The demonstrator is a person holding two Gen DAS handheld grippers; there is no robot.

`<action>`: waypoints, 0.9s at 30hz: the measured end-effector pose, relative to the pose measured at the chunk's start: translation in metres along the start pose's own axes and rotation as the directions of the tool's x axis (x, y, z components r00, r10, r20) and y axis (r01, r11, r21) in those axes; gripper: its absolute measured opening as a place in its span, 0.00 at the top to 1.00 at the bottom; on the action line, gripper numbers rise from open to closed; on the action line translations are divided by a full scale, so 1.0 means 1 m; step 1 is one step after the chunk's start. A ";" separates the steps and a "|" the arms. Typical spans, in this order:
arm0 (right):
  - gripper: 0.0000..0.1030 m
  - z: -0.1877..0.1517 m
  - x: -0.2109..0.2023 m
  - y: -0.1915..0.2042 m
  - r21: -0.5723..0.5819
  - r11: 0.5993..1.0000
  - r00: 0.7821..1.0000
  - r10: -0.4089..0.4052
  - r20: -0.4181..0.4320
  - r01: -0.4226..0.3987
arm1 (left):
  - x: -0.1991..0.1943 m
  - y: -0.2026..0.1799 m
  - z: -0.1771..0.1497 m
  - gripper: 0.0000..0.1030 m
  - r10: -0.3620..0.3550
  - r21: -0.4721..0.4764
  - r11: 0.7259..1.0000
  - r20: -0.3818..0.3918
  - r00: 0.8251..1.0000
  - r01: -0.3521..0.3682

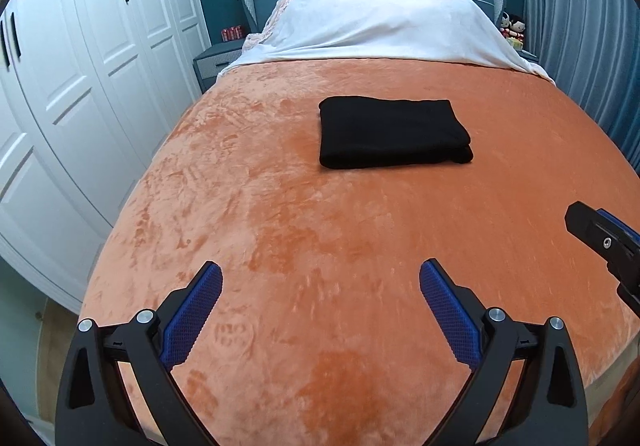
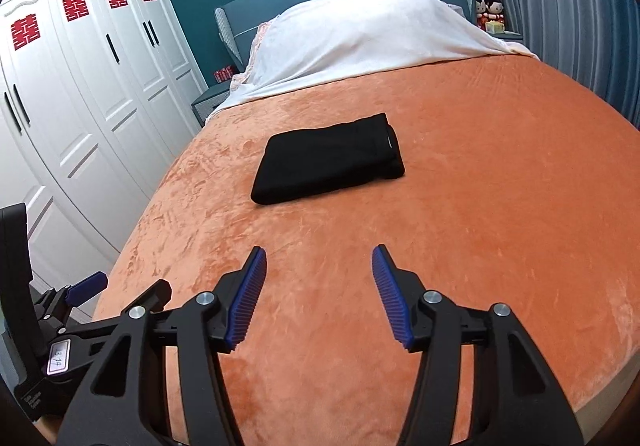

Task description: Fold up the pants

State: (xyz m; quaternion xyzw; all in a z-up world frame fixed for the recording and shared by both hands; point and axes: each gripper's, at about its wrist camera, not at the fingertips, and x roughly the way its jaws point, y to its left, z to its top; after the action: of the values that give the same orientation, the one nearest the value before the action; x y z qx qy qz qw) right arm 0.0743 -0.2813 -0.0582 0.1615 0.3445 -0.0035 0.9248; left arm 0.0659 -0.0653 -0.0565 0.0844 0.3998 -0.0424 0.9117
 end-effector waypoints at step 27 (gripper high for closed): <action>0.17 -0.003 -0.004 0.022 -0.129 0.988 0.995 -0.074 0.071 0.083 | 0.018 -0.020 0.013 0.05 -0.018 0.011 1.000 0.014 1.000 0.018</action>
State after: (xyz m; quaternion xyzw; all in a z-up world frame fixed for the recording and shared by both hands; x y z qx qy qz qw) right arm 0.0720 -0.2603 -0.0516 0.0862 0.3195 -0.0225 0.9434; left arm 0.0843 -0.0874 -0.0637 0.0854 0.3936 -0.0534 0.9137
